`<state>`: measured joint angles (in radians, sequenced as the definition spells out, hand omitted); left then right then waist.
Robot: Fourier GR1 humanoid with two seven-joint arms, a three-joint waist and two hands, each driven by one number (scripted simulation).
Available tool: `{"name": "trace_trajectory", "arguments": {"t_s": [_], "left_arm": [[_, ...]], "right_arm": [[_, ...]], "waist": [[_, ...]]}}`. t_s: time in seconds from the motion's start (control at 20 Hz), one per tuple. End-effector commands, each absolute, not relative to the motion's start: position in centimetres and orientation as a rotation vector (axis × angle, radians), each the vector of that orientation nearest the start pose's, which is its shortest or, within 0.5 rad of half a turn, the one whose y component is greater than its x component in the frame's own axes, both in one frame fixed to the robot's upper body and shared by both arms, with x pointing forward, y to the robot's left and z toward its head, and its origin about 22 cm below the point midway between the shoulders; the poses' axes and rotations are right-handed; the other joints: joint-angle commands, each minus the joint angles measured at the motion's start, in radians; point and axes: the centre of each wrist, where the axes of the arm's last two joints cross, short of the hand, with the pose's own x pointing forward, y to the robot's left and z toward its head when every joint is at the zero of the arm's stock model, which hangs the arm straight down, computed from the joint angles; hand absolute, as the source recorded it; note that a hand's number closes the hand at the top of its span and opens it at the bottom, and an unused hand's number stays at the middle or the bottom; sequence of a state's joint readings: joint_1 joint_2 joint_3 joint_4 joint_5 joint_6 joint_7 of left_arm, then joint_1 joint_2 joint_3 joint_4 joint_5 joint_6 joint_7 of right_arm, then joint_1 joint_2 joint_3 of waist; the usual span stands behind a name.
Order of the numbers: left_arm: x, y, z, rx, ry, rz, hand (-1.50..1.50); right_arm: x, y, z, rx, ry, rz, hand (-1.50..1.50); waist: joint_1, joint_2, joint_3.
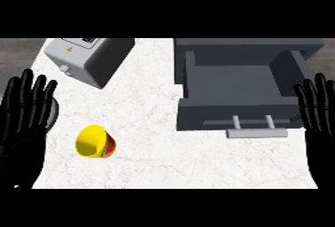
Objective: Pick up the cup, place it into the drawer and close the drawer
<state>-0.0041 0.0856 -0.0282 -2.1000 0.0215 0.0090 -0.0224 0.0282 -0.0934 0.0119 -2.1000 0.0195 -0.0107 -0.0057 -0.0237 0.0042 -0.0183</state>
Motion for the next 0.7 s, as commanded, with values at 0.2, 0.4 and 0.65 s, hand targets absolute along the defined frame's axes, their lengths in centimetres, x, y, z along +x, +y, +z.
{"name": "trace_trajectory", "arguments": {"t_s": [0.2, 0.4, 0.65], "left_arm": [[21.7, 23.9, 13.4, -0.612, -2.072, -0.499, -1.50], [21.6, 26.3, 9.2, -0.792, -1.754, -0.434, -1.50], [25.1, 33.5, 9.6, -0.832, -1.736, -0.408, -1.50]], "right_arm": [[21.0, -23.5, 12.9, -0.039, -2.139, 0.137, -1.50], [21.7, -23.1, 12.0, 0.033, -1.984, 0.238, -1.50], [23.3, -23.6, 11.8, 0.074, -1.968, 0.240, -1.50]], "waist": [[0.008, 0.000, 0.014], [0.026, 0.006, 0.015], [0.019, 0.001, 0.018]]}}
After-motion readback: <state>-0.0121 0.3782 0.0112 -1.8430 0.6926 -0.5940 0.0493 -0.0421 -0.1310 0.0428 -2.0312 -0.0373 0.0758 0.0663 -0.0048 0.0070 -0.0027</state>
